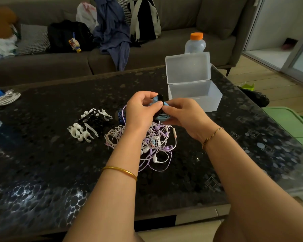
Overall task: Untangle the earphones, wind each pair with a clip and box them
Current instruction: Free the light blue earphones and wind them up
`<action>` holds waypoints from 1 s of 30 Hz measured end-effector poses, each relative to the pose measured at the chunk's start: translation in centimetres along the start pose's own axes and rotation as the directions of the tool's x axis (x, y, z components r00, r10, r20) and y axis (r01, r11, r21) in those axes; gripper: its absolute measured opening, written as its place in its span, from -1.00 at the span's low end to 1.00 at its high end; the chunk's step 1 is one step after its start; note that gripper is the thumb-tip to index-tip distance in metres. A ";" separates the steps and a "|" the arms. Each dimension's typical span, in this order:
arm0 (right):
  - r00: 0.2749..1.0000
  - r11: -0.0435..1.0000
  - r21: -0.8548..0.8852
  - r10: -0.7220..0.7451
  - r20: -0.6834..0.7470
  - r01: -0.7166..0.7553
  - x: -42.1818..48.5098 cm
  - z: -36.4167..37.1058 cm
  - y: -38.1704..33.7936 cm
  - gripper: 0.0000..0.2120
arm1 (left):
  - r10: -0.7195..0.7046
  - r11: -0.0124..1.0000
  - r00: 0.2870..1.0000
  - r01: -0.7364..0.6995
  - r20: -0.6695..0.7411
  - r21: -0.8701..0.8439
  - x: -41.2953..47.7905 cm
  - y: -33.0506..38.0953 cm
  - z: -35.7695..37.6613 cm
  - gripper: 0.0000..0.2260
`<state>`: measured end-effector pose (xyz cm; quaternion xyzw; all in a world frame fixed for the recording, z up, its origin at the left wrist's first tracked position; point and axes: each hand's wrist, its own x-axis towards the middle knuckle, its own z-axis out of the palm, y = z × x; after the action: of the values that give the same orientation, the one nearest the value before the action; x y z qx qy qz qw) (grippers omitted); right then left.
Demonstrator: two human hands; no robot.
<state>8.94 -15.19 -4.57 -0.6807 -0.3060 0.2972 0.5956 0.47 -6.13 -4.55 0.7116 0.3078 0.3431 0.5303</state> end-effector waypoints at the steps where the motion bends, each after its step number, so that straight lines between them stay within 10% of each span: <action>1: 1.000 1.000 0.000 -0.016 -0.022 0.016 0.0 0.0 0.0 -0.81 | 0.005 1.000 1.000 -0.005 -0.012 -0.004 0.1 0.0 0.1 -0.79; 30: 0.985 0.952 0.274 0.159 -0.062 -0.136 0.7 -0.4 0.0 -0.81 | -0.132 0.990 0.990 0.130 0.050 0.050 0.0 0.6 0.5 -0.84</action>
<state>9.68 -14.91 -4.56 -0.6263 -0.1860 0.3510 0.6707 0.87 -6.56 -4.09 0.7109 0.3476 0.2812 0.5429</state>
